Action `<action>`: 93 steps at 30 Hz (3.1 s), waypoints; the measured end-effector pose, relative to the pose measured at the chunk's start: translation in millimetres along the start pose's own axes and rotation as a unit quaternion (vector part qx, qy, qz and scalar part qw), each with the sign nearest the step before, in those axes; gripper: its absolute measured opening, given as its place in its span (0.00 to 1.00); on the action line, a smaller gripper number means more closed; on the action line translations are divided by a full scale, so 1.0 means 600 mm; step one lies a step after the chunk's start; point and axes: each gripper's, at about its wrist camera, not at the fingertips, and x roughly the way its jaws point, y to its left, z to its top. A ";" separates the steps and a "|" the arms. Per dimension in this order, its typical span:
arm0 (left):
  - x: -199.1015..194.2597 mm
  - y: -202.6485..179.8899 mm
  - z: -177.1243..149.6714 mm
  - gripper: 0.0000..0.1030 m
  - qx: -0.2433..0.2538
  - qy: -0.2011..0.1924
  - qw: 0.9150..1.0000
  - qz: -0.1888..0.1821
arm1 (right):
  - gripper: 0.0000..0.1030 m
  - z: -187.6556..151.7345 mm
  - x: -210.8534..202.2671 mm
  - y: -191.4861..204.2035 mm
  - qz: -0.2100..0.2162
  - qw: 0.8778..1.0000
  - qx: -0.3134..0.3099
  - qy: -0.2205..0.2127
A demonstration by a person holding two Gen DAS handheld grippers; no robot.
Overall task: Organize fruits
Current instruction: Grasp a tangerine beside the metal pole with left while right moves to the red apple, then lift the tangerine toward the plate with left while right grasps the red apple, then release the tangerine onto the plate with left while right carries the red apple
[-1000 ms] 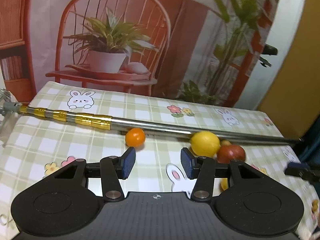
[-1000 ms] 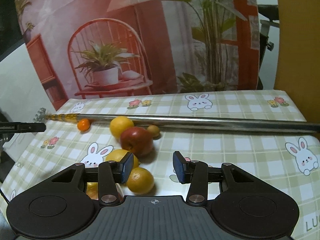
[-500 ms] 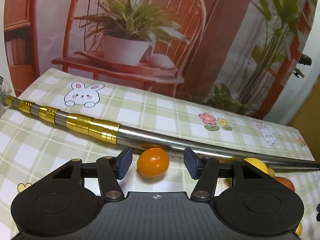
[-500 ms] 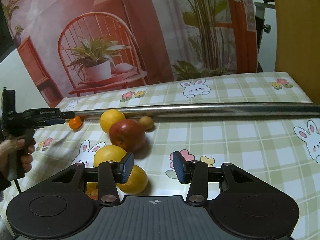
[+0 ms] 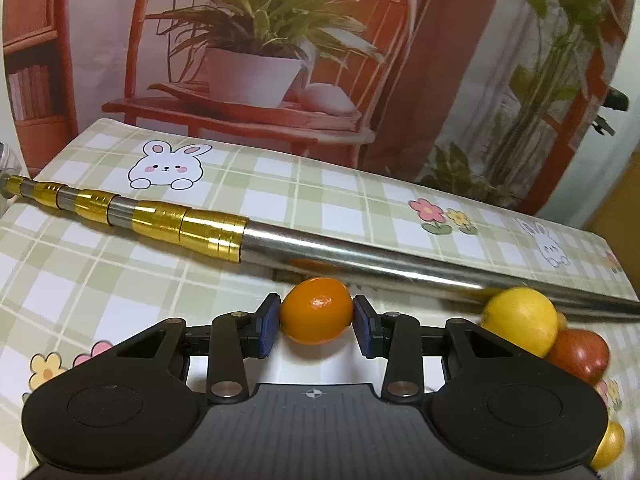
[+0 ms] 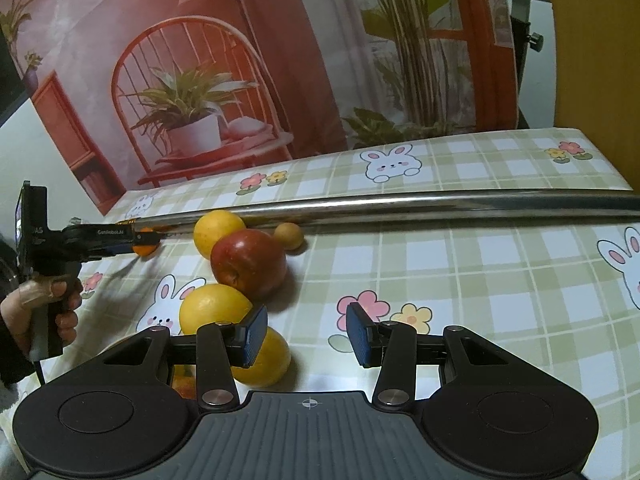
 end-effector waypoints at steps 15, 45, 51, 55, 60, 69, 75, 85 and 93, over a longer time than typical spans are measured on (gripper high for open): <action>-0.169 -0.014 -0.076 0.40 0.043 -0.025 0.996 -0.074 | 0.59 0.054 0.063 0.043 0.050 0.997 -0.058 -0.004; -0.243 -0.054 -0.164 0.40 0.089 -0.009 0.987 -0.131 | 0.61 0.069 0.124 0.059 0.038 0.999 -0.015 0.019; -0.250 -0.070 -0.186 0.40 0.119 0.013 0.983 -0.138 | 0.61 0.056 0.064 0.058 0.038 0.999 -0.024 -0.008; -0.244 -0.080 -0.195 0.40 0.129 0.032 0.980 -0.150 | 0.61 0.039 0.019 0.056 0.048 0.998 -0.020 -0.019; -0.221 -0.112 -0.199 0.40 0.164 0.037 0.973 -0.155 | 0.61 0.013 -0.025 0.057 0.056 0.998 -0.018 -0.027; -0.172 -0.163 -0.210 0.40 0.207 0.064 0.964 -0.153 | 0.61 -0.008 -0.062 0.043 0.050 0.998 -0.006 -0.034; -0.153 -0.177 -0.209 0.40 0.214 0.068 0.963 -0.149 | 0.61 -0.015 -0.072 0.031 0.046 0.998 -0.001 -0.038; -0.152 -0.174 -0.216 0.43 0.220 0.064 0.963 -0.145 | 0.61 -0.024 -0.074 0.020 0.047 0.998 0.010 -0.035; -0.203 -0.153 -0.202 0.59 0.188 0.043 0.970 -0.150 | 0.61 -0.036 -0.085 0.032 0.057 0.998 0.007 -0.027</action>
